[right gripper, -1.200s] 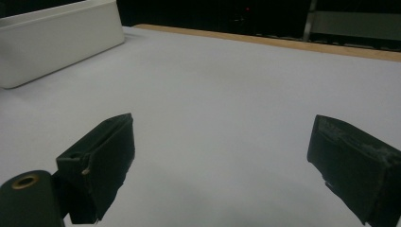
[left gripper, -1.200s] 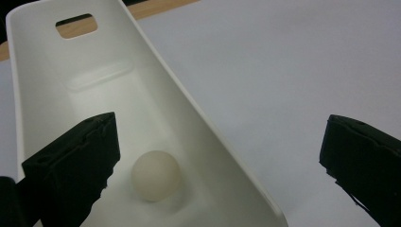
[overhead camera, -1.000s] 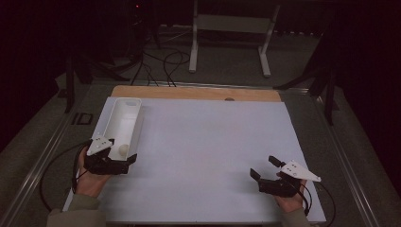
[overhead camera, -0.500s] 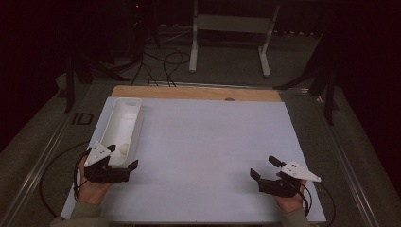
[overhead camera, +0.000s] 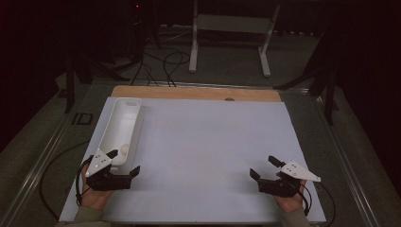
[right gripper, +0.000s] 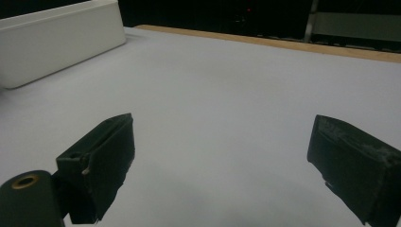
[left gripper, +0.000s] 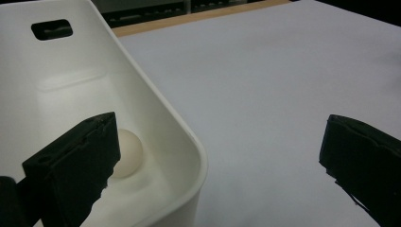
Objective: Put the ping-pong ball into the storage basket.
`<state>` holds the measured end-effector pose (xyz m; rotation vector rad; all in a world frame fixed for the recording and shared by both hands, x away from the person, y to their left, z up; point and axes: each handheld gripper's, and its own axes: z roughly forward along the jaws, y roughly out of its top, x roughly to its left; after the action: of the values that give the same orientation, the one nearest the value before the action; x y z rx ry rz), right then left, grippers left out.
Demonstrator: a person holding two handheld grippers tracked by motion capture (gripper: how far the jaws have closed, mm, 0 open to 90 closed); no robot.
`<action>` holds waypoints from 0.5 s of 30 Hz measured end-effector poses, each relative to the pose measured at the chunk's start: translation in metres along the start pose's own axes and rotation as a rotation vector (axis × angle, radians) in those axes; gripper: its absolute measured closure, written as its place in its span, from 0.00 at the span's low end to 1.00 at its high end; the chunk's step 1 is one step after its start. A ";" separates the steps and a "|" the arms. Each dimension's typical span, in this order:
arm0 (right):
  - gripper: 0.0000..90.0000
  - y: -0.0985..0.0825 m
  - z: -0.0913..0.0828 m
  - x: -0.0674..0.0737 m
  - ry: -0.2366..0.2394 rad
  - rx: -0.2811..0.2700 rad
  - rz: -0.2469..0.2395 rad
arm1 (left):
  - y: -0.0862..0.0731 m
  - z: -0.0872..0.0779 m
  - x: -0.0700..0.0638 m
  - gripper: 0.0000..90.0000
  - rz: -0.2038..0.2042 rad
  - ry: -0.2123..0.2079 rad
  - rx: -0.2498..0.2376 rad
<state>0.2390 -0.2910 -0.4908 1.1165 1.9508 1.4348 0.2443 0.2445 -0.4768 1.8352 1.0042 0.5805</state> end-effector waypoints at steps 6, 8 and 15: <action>0.09 0.000 0.000 0.000 0.003 -0.004 -0.004 | -0.005 0.000 -0.001 0.00 0.011 0.003 -0.029; 0.09 0.000 0.001 -0.001 0.005 -0.008 -0.004 | -0.006 0.000 -0.002 0.00 0.015 0.008 -0.041; 0.09 0.001 0.004 0.001 0.015 -0.008 -0.008 | -0.009 0.000 -0.004 0.00 0.044 0.018 -0.048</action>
<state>0.2419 -0.2884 -0.4916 1.0958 1.9556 1.4492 0.2393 0.2432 -0.4847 1.8162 0.9554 0.6438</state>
